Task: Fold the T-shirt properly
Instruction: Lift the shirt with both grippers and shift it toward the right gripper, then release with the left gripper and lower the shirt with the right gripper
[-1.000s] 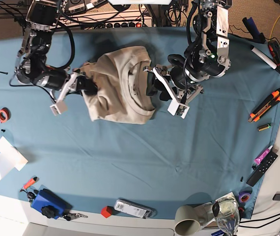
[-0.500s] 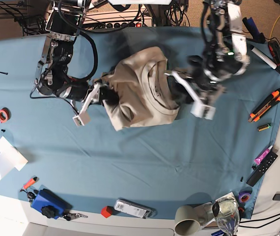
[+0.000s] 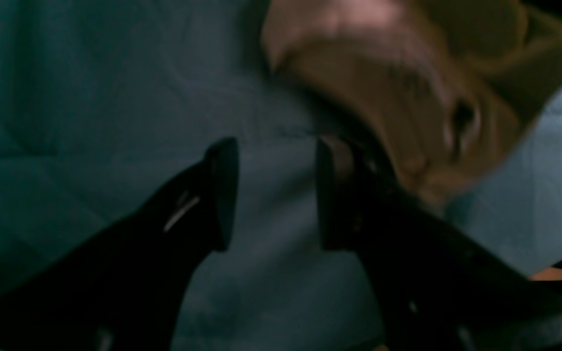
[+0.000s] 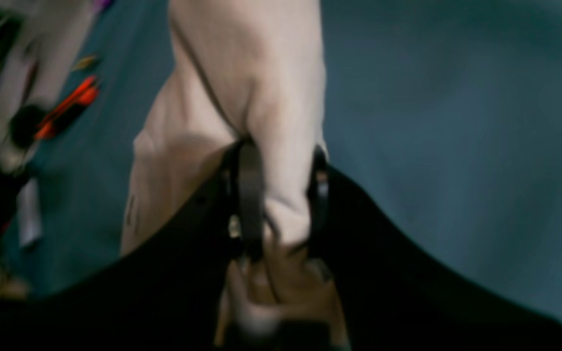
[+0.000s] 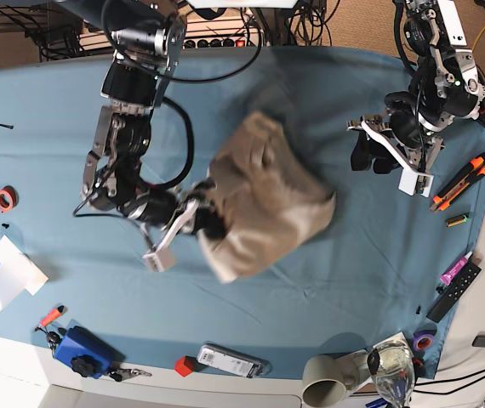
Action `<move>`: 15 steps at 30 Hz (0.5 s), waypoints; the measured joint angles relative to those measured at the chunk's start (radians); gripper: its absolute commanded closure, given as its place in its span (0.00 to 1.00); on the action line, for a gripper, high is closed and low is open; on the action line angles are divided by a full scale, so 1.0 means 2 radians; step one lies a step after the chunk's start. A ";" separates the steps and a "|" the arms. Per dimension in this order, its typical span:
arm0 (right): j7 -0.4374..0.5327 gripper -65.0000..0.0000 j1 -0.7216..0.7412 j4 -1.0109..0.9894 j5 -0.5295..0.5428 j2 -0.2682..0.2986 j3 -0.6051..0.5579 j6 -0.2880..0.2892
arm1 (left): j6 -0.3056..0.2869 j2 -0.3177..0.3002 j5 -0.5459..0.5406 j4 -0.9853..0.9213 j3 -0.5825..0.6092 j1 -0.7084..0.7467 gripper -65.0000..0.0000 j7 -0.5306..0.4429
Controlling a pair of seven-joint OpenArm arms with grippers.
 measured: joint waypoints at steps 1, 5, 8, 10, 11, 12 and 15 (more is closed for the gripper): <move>0.009 1.00 0.004 0.000 -0.012 -0.001 0.006 -0.001 | 0.000 0.000 0.000 0.000 0.000 0.000 0.59 0.000; 0.022 1.00 0.017 0.000 -0.016 -0.010 0.052 -0.003 | 0.000 0.000 0.000 0.000 0.000 0.000 0.59 0.000; 0.025 1.00 0.026 0.000 -0.030 -0.015 0.092 -0.013 | 0.000 -0.004 0.000 0.000 0.000 0.000 0.59 0.000; 0.028 1.00 0.024 0.000 -0.058 -0.014 0.114 -0.020 | 0.000 -0.009 0.000 0.000 0.000 0.000 0.59 0.000; 0.028 1.00 0.020 0.000 -0.076 -0.013 0.121 -0.022 | 0.000 -0.010 0.000 0.000 0.000 0.000 0.59 -0.002; 0.023 1.00 0.013 0.000 -0.091 -0.011 0.126 -0.022 | 0.000 -0.010 0.000 0.000 0.000 0.000 0.59 -0.002; 0.023 1.00 -0.011 0.003 -0.109 -0.009 0.127 -0.021 | 0.000 -0.010 0.000 0.000 0.000 0.000 0.59 -0.002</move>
